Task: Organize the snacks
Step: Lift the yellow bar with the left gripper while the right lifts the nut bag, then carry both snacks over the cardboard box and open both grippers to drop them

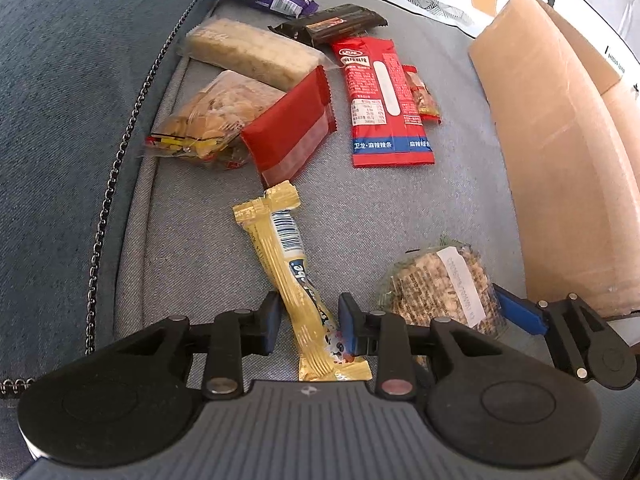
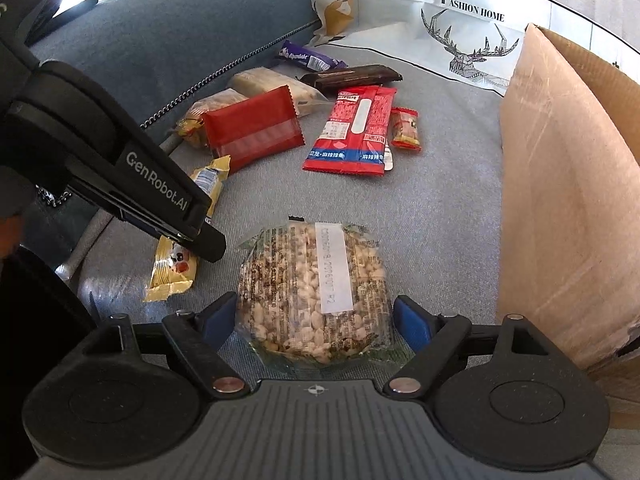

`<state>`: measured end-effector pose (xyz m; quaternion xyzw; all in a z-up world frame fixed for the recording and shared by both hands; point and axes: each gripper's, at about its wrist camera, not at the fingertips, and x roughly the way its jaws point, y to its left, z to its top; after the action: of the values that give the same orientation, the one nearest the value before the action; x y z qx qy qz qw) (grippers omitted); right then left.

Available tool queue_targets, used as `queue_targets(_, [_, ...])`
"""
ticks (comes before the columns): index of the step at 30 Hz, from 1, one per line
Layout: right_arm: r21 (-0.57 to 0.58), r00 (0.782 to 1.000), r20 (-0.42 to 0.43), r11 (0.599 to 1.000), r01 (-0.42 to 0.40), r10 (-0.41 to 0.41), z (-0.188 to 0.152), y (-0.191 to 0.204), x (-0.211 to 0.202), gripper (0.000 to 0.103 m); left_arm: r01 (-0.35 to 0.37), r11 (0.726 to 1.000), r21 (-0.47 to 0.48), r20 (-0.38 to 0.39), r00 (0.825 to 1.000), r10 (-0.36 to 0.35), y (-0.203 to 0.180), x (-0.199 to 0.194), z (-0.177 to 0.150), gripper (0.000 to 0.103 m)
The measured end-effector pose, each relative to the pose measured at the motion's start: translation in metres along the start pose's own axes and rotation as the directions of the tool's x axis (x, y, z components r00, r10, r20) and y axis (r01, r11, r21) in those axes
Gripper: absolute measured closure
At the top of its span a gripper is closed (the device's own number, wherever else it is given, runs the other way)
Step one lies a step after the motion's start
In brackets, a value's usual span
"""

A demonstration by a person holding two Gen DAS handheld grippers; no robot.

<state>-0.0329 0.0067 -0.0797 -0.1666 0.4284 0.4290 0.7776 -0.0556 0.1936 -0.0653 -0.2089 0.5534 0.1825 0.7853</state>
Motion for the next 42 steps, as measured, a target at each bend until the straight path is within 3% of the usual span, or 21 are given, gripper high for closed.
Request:
queue_targets(8, [-0.038, 1.000, 0.004, 0.999, 0.023, -0.022, -0.002, 0.001, -0.002, 0.023, -0.010, 1.000, 0.012, -0.001, 1.000, 0.010, -0.003, 0.002, 0.001, 0.069])
queue_targets(13, [-0.016, 0.998, -0.006, 0.998, 0.061, -0.061, -0.002, -0.007, -0.005, 0.024, -0.029, 0.999, 0.030, 0.010, 1.000, 0.028, -0.006, 0.002, 0.001, 0.085])
queue_targets(20, [-0.026, 0.998, -0.001, 0.998, 0.064, -0.064, -0.004, -0.008, -0.010, 0.024, -0.012, 0.999, 0.042, 0.046, 0.999, 0.010, -0.007, -0.005, -0.001, 0.088])
queue_targets(26, [-0.038, 0.996, 0.079, 0.998, 0.046, -0.043, -0.003, -0.007, -0.028, 0.024, 0.028, 0.999, 0.043, 0.109, 0.993, -0.032, -0.004, -0.018, -0.006, 0.088])
queue_targets(33, [-0.113, 0.983, 0.176, 0.991, 0.068, -0.048, -0.004, 0.002, -0.050, 0.024, 0.086, 0.996, 0.027, 0.212, 0.973, -0.090, 0.006, -0.039, -0.014, 0.088])
queue_targets(42, [-0.160, 0.930, 0.358, 0.976, 0.147, -0.081, 0.007, 0.004, -0.119, 0.024, 0.142, 0.989, 0.027, 0.319, 0.937, -0.143, 0.011, -0.060, -0.024, 0.088])
